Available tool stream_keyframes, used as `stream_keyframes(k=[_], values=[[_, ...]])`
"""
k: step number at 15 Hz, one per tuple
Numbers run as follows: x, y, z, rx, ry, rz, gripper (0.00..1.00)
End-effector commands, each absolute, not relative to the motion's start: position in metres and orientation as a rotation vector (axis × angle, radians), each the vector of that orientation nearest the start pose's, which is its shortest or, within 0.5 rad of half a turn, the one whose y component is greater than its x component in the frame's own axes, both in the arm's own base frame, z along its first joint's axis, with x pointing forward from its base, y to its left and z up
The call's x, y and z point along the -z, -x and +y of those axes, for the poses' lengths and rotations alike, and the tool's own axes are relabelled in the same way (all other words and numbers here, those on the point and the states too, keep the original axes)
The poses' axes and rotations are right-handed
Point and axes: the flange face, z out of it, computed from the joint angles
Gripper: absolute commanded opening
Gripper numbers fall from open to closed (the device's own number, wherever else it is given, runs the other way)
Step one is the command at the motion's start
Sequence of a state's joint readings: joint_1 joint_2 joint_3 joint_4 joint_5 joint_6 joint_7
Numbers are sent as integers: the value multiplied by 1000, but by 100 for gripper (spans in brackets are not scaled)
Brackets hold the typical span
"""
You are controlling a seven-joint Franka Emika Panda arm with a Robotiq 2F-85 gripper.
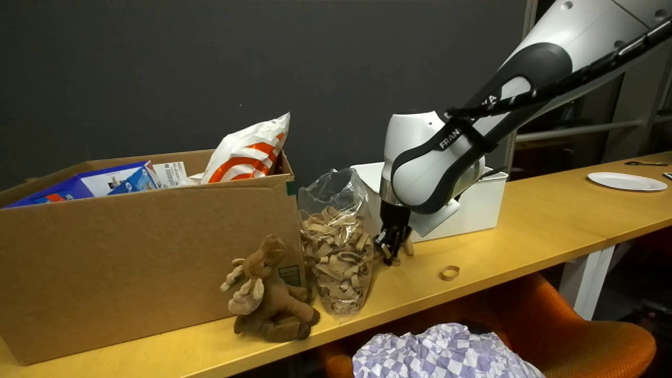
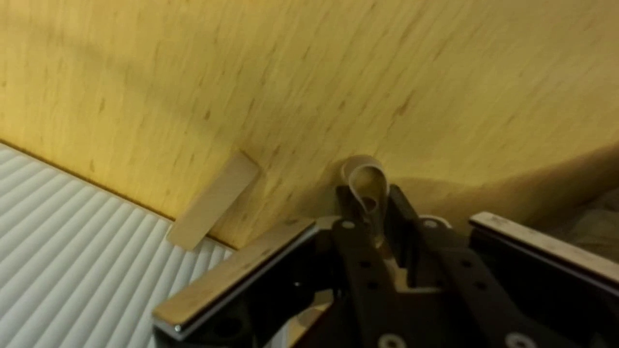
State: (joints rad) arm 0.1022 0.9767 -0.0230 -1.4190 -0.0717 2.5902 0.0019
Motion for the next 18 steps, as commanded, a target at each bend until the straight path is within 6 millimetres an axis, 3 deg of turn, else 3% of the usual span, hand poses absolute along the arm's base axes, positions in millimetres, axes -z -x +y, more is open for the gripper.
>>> stream_keyframes(k=[1,7,10,14,18], values=[[-135,-740,57,337,3183,-259,0],[-162,-731,55,348,3195,-210,1],[-194,-713,56,320,3175,-149,1],[-262,-681,65,313,3165,-98,1],[-353,-666,81,527,3205,-188,1]])
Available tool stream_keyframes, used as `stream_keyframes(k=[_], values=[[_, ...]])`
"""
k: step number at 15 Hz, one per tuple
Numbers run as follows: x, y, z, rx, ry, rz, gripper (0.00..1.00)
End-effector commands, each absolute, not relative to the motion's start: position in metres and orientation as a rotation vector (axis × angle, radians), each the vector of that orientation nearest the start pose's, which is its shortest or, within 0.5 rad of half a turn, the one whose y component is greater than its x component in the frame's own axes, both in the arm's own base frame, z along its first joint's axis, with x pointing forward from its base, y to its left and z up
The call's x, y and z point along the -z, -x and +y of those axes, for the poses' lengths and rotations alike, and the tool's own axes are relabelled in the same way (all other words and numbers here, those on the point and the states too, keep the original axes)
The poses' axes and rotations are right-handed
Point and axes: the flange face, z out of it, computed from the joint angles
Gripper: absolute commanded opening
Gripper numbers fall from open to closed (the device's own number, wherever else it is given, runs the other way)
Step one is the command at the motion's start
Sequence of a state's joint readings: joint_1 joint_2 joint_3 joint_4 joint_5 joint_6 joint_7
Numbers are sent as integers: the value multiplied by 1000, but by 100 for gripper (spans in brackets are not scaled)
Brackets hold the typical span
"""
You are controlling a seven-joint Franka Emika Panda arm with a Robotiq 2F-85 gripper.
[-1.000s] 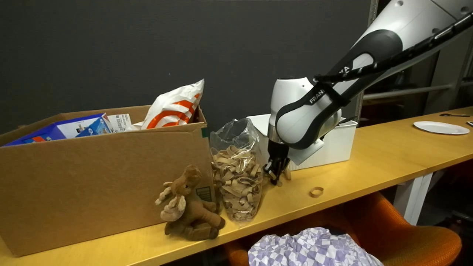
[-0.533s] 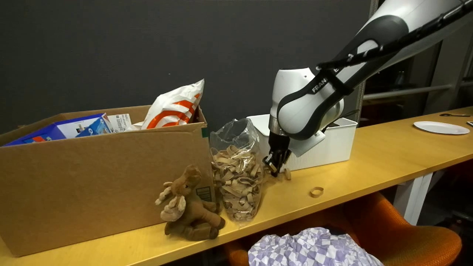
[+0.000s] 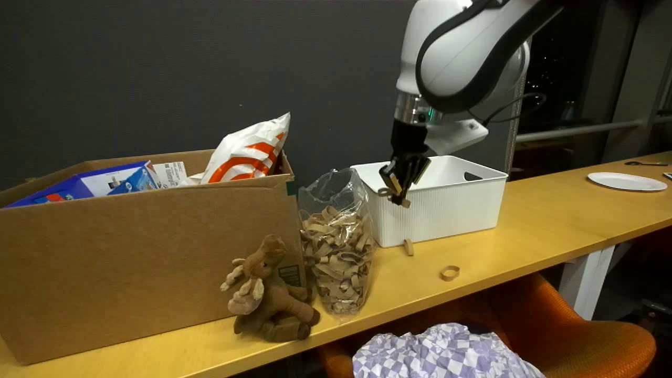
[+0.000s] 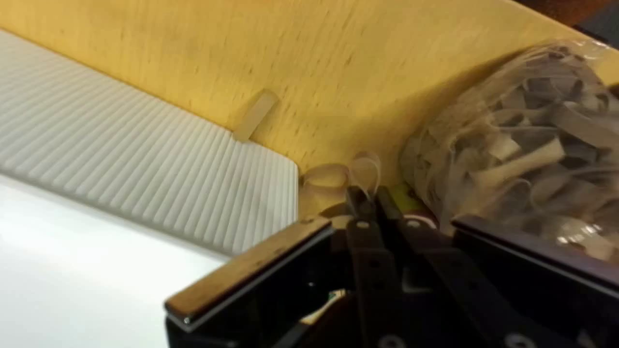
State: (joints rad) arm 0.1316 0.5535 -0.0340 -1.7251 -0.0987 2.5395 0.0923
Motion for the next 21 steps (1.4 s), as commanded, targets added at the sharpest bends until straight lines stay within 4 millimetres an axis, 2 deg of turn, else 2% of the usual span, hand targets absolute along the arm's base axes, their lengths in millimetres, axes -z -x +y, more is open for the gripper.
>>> stream_keyframes(k=[1,3,5,7,10,12,15,19,20,21], values=[[-375,-666,85,580,3214,-224,1],[-404,-672,101,680,3214,-325,1],[-416,-682,120,739,3201,-402,1],[-410,-688,141,736,3179,-457,1],[-383,-694,169,704,3157,-548,1],[-366,-703,180,689,3152,-609,1],[-352,-715,193,678,3149,-696,1],[-347,-723,206,691,3136,-765,1],[-345,-722,209,686,3132,-769,31],[-345,-721,210,685,3128,-773,32]])
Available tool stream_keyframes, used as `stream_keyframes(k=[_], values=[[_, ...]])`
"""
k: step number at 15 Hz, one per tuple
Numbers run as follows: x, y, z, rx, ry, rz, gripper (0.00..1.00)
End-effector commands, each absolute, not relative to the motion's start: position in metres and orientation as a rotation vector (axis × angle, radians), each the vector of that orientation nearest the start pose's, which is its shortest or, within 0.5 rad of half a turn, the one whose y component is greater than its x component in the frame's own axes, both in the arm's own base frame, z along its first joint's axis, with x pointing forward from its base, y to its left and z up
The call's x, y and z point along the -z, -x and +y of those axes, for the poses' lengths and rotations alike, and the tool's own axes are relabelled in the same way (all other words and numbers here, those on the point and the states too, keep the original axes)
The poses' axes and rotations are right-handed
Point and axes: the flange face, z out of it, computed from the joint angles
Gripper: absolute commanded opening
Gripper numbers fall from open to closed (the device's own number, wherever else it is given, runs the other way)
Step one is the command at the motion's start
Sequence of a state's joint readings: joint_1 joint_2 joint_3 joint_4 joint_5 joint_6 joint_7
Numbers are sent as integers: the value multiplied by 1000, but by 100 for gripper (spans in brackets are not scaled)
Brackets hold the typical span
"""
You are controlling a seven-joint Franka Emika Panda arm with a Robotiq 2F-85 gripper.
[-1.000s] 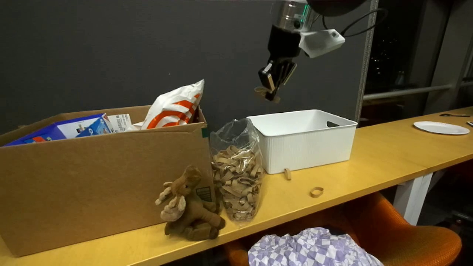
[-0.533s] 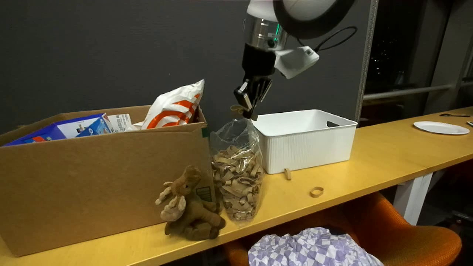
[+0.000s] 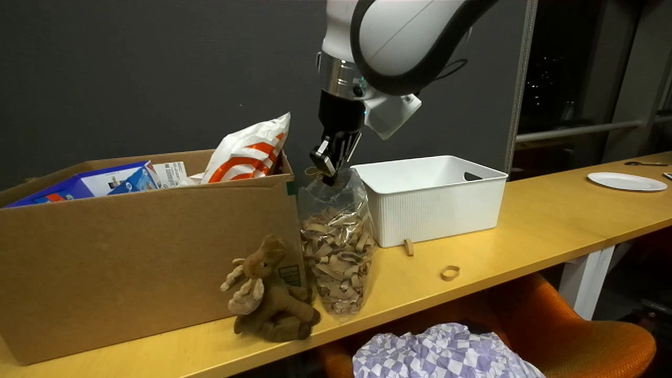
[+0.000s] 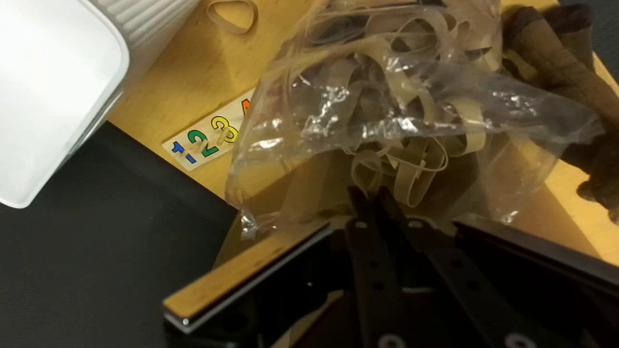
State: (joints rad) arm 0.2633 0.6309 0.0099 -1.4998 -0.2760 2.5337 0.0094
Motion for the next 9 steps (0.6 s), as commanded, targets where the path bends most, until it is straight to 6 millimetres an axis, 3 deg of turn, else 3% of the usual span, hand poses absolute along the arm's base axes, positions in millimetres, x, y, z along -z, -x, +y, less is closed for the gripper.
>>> stream_keyframes(k=[1,6,9], values=[[-344,-719,212,681,3130,-769,38],[-364,-697,209,673,3129,-701,74],[-381,-677,190,655,3152,-608,95]])
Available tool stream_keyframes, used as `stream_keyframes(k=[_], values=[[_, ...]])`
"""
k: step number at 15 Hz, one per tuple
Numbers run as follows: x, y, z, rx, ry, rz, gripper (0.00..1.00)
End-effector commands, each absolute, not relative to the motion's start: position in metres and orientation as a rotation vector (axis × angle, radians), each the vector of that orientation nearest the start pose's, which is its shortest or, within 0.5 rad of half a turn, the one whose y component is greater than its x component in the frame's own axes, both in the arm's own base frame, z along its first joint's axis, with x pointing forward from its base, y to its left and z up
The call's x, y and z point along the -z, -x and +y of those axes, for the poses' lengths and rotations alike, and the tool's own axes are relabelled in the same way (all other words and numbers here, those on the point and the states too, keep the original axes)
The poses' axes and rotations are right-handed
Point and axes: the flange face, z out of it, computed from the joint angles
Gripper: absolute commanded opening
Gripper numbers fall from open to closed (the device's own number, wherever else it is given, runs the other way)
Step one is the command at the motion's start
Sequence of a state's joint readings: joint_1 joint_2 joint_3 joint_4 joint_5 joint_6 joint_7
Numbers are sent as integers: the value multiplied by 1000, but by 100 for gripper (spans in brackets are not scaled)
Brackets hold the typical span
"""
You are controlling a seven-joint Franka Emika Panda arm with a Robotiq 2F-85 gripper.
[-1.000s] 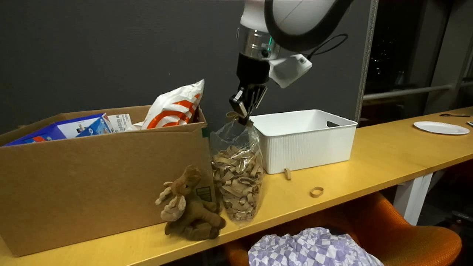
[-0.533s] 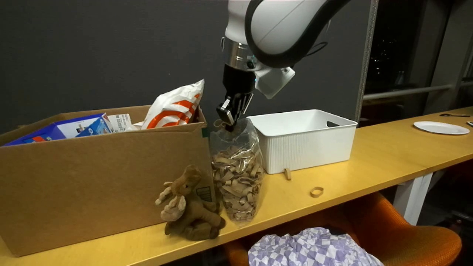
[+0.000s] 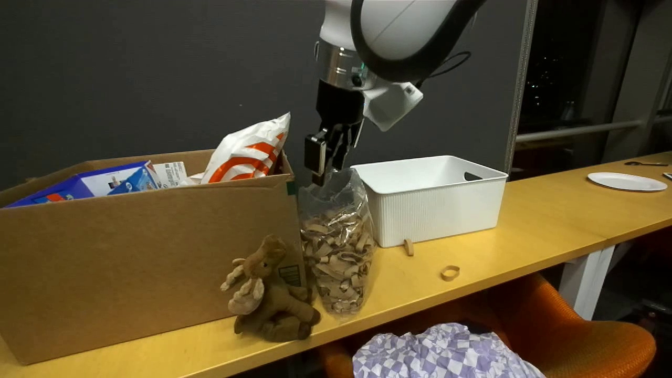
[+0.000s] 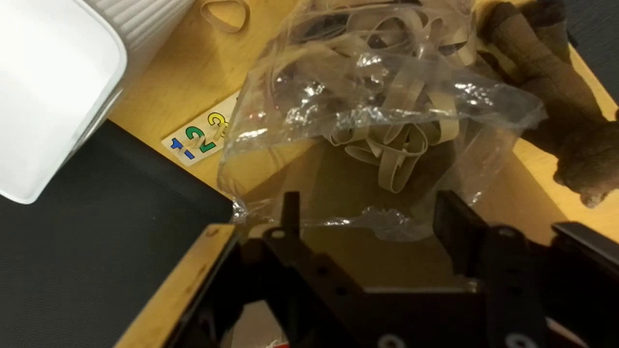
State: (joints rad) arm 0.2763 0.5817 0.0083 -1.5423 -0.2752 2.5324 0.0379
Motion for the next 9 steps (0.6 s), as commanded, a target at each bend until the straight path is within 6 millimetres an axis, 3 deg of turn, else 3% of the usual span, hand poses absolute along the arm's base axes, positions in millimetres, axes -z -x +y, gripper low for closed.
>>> stream_keyframes(k=[1,5,9], values=[[-386,-667,178,635,3165,-555,100],[-383,-624,122,518,3213,-348,100],[-345,-584,56,369,3236,-128,100]])
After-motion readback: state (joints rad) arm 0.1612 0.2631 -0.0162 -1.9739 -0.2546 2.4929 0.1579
